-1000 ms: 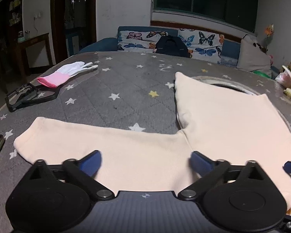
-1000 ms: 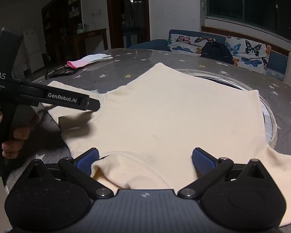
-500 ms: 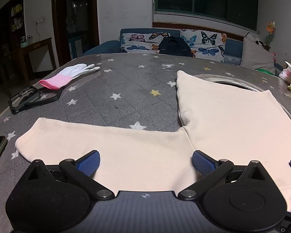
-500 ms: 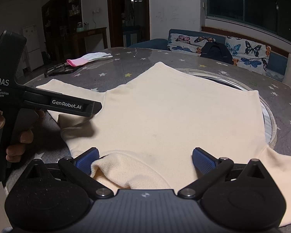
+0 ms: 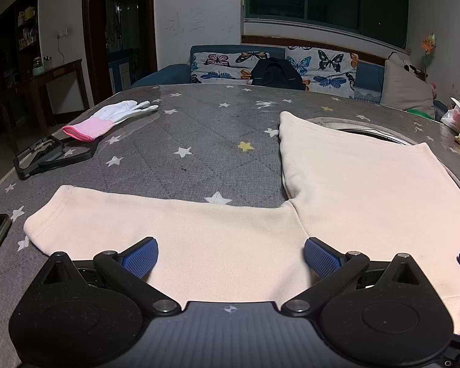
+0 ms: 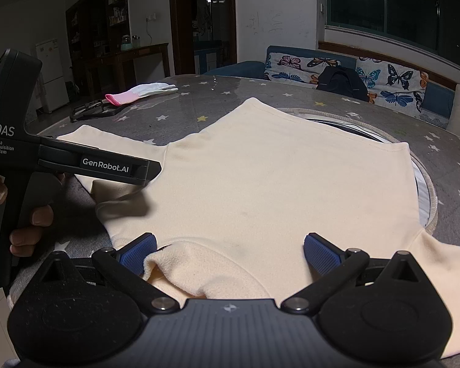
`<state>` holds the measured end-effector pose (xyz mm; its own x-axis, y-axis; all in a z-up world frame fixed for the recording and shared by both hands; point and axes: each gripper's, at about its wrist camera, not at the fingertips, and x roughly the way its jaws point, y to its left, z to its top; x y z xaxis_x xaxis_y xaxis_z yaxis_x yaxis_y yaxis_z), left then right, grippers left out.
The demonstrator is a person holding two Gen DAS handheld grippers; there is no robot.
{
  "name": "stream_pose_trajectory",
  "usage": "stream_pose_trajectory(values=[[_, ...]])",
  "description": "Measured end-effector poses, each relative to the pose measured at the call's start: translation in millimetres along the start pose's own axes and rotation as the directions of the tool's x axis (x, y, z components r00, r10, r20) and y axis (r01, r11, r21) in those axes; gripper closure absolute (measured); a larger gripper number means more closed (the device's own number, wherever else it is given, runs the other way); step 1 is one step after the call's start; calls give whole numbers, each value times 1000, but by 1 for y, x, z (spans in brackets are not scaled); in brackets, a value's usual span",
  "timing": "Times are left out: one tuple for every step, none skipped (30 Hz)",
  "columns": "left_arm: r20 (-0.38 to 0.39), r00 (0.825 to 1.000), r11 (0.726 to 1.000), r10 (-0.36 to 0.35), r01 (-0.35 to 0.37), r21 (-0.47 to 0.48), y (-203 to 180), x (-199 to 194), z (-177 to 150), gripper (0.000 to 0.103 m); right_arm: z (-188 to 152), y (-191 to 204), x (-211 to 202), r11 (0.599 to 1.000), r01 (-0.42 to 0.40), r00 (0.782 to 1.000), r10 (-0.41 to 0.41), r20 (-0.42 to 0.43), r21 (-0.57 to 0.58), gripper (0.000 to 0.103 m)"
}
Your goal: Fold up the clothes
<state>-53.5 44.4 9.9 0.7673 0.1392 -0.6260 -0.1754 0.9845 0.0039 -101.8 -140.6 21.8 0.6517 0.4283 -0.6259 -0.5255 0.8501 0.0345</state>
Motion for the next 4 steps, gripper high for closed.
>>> stream_pose_trajectory(values=[[0, 1000, 1000, 0, 0, 0, 0, 0, 0, 0, 0, 0, 0, 1000, 0, 1000, 0, 0, 0, 0], [0, 1000, 1000, 0, 0, 0, 0, 0, 0, 0, 0, 0, 0, 1000, 0, 1000, 0, 0, 0, 0], [0, 1000, 1000, 0, 0, -1, 0, 0, 0, 0, 0, 0, 0, 1000, 0, 1000, 0, 0, 0, 0], [0, 1000, 1000, 0, 0, -1, 0, 0, 0, 0, 0, 0, 0, 1000, 0, 1000, 0, 0, 0, 0]])
